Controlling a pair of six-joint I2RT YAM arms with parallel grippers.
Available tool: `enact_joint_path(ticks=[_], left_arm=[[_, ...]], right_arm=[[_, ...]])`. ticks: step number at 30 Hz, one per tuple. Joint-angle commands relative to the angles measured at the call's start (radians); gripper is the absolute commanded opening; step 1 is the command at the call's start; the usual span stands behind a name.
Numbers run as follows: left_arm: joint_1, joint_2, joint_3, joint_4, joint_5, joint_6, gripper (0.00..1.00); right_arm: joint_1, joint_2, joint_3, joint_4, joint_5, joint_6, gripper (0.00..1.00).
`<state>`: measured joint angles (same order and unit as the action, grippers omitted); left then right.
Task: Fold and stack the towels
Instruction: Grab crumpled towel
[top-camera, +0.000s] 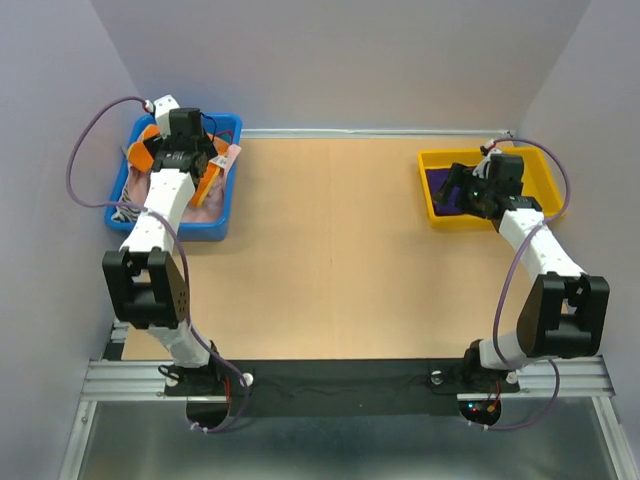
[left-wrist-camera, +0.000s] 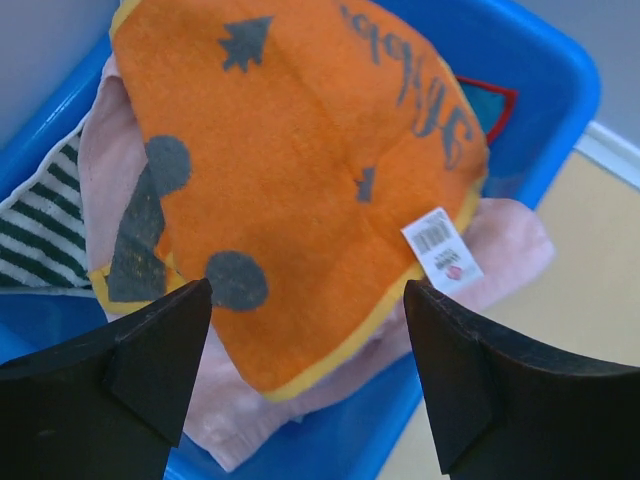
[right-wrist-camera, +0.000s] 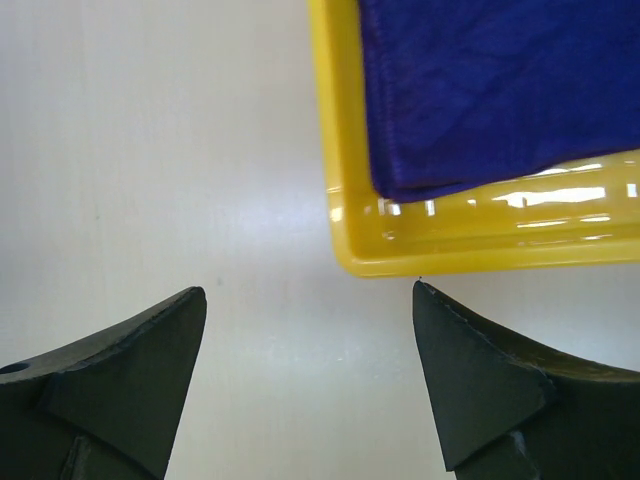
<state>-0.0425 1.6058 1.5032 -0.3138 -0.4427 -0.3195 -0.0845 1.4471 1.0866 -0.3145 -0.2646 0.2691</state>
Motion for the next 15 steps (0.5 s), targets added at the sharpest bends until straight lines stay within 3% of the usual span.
enact_joint_path(ticks=[1,7,11,13,15], left_arm=[[0.033,0.080,0.078,-0.002,-0.105,-0.013,0.88],[0.073,0.203,0.147,-0.018,-0.162,0.003,0.71],[0.073,0.221,0.149,-0.015,-0.157,0.016,0.36],[0.073,0.221,0.141,-0.007,-0.146,0.025,0.27],[0.073,0.227,0.141,-0.011,-0.151,0.037,0.10]], right_arm=[[0.058,-0.059,-0.013,0.051,-0.047,0.021,0.89],[0.077,-0.048,-0.027,0.068,-0.082,0.021,0.89],[0.077,-0.033,-0.027,0.075,-0.093,0.018,0.89],[0.077,-0.027,-0.025,0.077,-0.105,0.019,0.89],[0.075,-0.025,-0.027,0.078,-0.111,0.021,0.89]])
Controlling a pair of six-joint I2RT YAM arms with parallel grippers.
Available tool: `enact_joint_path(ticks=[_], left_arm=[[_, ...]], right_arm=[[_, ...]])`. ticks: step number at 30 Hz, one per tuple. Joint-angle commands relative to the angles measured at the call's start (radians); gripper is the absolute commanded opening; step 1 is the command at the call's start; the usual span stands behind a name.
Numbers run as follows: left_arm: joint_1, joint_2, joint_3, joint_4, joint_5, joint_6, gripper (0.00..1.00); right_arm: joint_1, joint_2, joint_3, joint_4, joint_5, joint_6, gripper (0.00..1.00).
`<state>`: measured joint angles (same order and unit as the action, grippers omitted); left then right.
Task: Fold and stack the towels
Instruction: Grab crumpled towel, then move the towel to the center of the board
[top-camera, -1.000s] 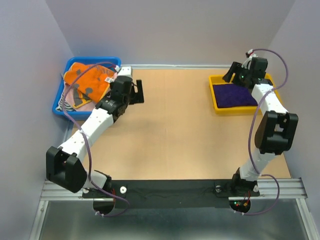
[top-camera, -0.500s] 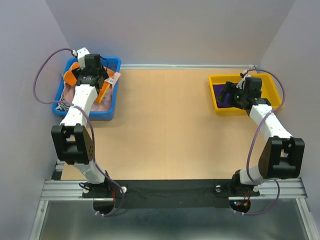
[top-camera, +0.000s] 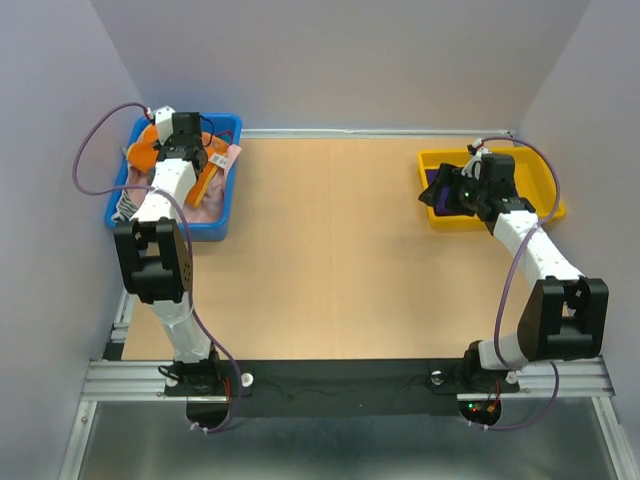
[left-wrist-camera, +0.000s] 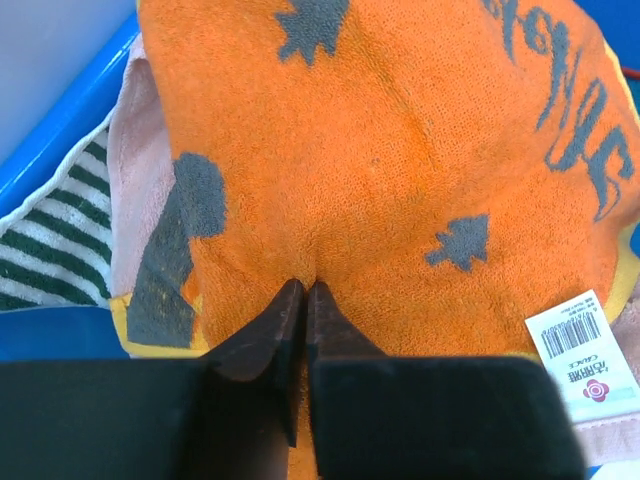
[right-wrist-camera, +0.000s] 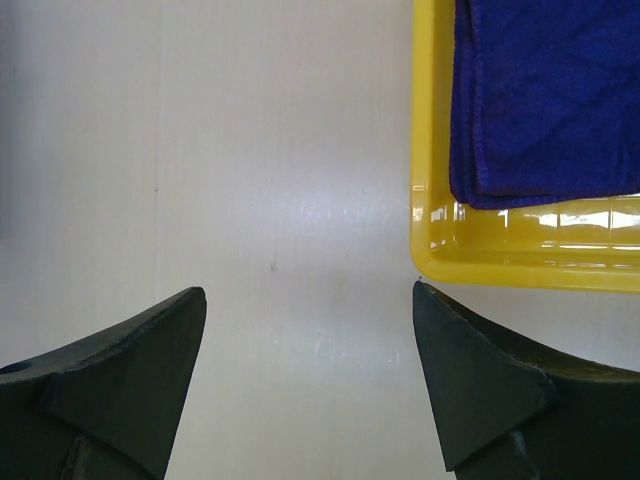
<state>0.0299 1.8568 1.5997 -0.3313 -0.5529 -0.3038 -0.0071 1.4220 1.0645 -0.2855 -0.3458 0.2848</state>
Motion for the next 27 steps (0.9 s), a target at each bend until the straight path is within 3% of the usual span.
enact_joint_path(ticks=[1,9,16,21,24,27], left_arm=[[0.001,-0.024,0.049,-0.005,-0.041,0.022,0.03],[-0.027,-0.175,0.127,-0.040,-0.033,0.069,0.00],[-0.298,-0.202,0.443,-0.080,-0.058,0.193,0.00],[-0.487,-0.176,0.663,-0.081,0.002,0.236,0.00],[-0.579,-0.205,0.665,-0.078,0.044,0.212,0.00],[-0.637,-0.274,0.522,-0.055,0.106,0.148,0.00]], right_arm=[[-0.001,-0.001,-0.006,0.049,-0.032,0.004,0.89],[-0.001,-0.024,-0.008,0.052,-0.038,0.004,0.88],[0.001,-0.051,-0.012,0.054,-0.055,0.004,0.88],[0.004,-0.096,-0.026,0.054,-0.042,-0.003,0.88],[0.004,-0.113,-0.029,0.054,-0.045,-0.001,0.88],[0.006,-0.138,-0.034,0.054,-0.053,0.002,0.88]])
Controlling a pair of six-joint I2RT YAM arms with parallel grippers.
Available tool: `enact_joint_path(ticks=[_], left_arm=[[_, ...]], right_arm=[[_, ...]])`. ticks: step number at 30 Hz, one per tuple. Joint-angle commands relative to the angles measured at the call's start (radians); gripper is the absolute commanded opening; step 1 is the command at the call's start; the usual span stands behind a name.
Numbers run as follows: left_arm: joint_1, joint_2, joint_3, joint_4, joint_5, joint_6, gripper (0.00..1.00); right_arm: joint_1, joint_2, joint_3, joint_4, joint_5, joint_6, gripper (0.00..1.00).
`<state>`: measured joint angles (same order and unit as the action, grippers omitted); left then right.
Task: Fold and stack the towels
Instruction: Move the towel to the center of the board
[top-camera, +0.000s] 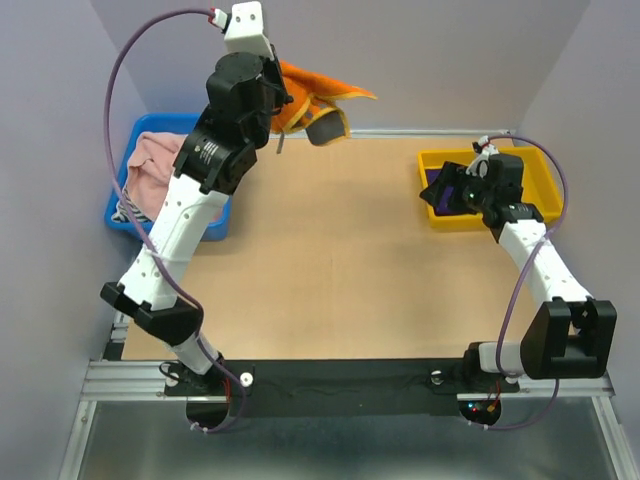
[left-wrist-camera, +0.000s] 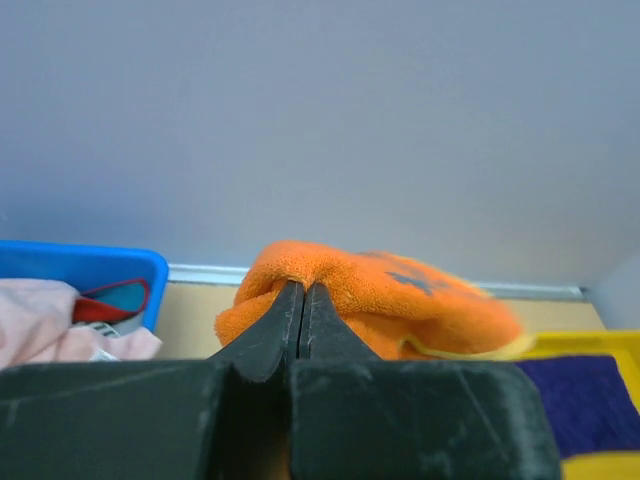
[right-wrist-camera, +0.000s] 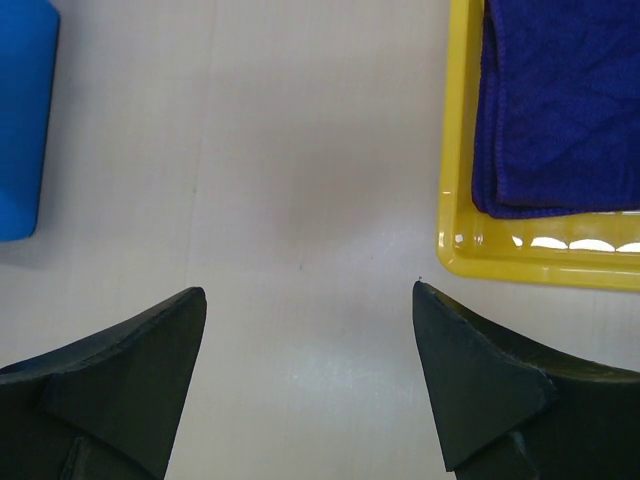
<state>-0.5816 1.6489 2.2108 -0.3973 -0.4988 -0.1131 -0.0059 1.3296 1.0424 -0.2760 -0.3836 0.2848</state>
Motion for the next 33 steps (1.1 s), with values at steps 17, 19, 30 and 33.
enact_joint_path(ticks=[17,19,30,33], left_arm=[[-0.314,-0.555,-1.439,0.125,0.234,-0.617,0.65],[-0.316,-0.577,-1.439,0.103,0.206,-0.597,0.71],[-0.284,-0.176,-1.043,0.112,0.118,-0.280,0.68],[-0.252,-0.026,-0.903,0.143,0.144,-0.209,0.68]], right_arm=[[0.256,0.009,-0.119,0.041,0.032,0.010,0.87],[0.299,0.028,-0.133,0.043,0.083,0.025,0.87],[0.412,0.060,-0.278,0.038,0.298,0.135,0.71],[0.440,0.051,-0.303,0.032,0.327,0.146,0.71]])
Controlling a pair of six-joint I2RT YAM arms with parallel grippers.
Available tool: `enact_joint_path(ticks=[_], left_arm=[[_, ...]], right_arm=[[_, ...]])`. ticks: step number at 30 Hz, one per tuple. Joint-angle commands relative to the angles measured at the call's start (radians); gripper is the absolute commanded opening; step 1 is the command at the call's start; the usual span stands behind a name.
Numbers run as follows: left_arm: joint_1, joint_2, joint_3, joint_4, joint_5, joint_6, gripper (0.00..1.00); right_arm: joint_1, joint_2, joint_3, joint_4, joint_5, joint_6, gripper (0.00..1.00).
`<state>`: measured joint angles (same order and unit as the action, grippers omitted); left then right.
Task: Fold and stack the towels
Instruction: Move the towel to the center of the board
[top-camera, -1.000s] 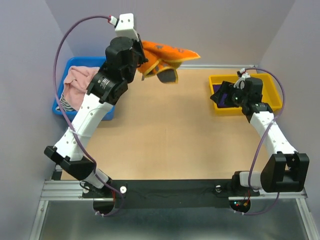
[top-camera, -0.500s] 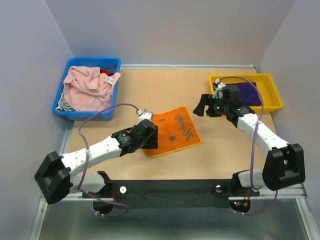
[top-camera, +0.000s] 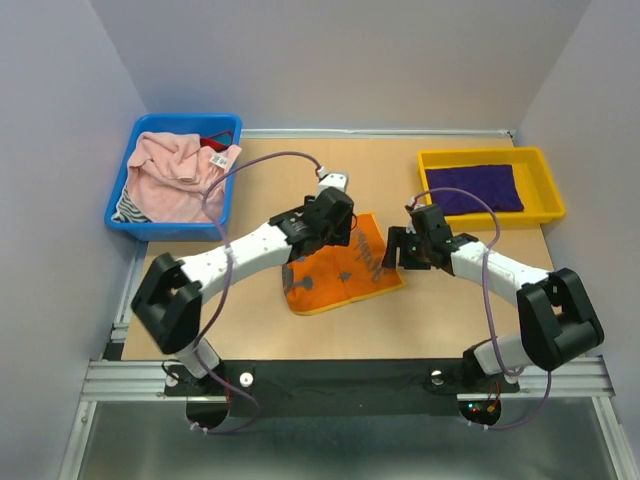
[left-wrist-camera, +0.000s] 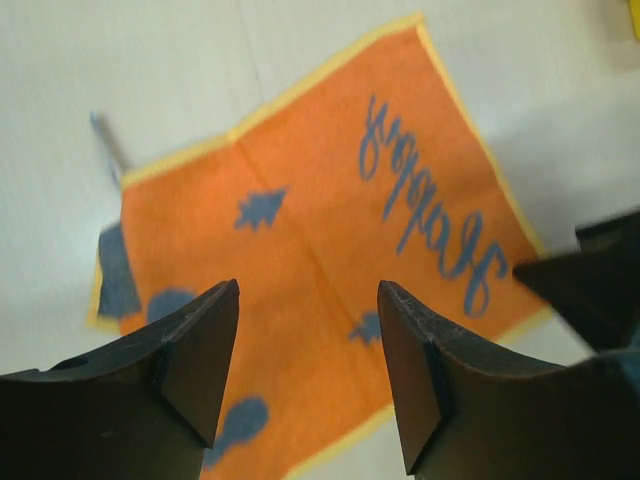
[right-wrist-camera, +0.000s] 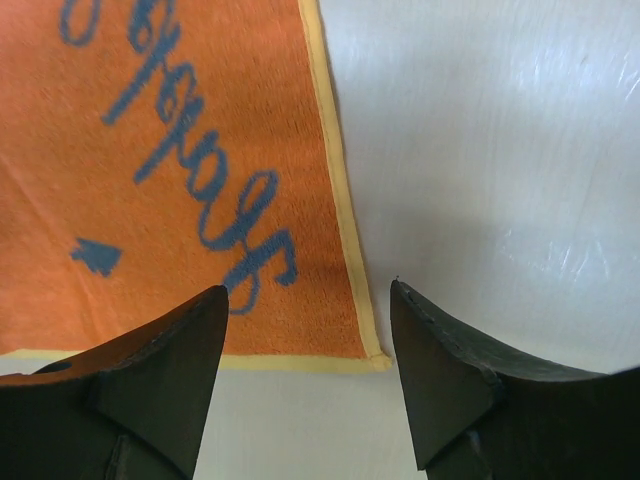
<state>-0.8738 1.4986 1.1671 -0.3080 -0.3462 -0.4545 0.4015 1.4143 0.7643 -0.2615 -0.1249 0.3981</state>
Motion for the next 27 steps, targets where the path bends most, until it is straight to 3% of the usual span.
enact_joint_path(ticks=[1,5,9,20,27], left_arm=[[0.064,0.162,0.176,0.056,0.022,0.143,0.68],[0.117,0.366,0.371,0.055,0.104,0.210,0.70],[0.145,0.457,0.466,0.032,0.124,0.241,0.71],[0.162,0.626,0.620,0.006,0.128,0.378,0.71],[0.151,0.655,0.622,0.015,0.197,0.396,0.70]], right_arm=[[0.034,-0.040,-0.040,0.016,0.082,0.036,0.71],[0.036,-0.034,-0.040,0.007,0.094,0.031,0.71],[0.036,-0.035,-0.016,0.001,0.079,0.031,0.72],[0.036,-0.035,-0.028,0.001,0.093,0.021,0.74],[0.062,-0.025,-0.039,-0.004,0.110,0.022,0.73]])
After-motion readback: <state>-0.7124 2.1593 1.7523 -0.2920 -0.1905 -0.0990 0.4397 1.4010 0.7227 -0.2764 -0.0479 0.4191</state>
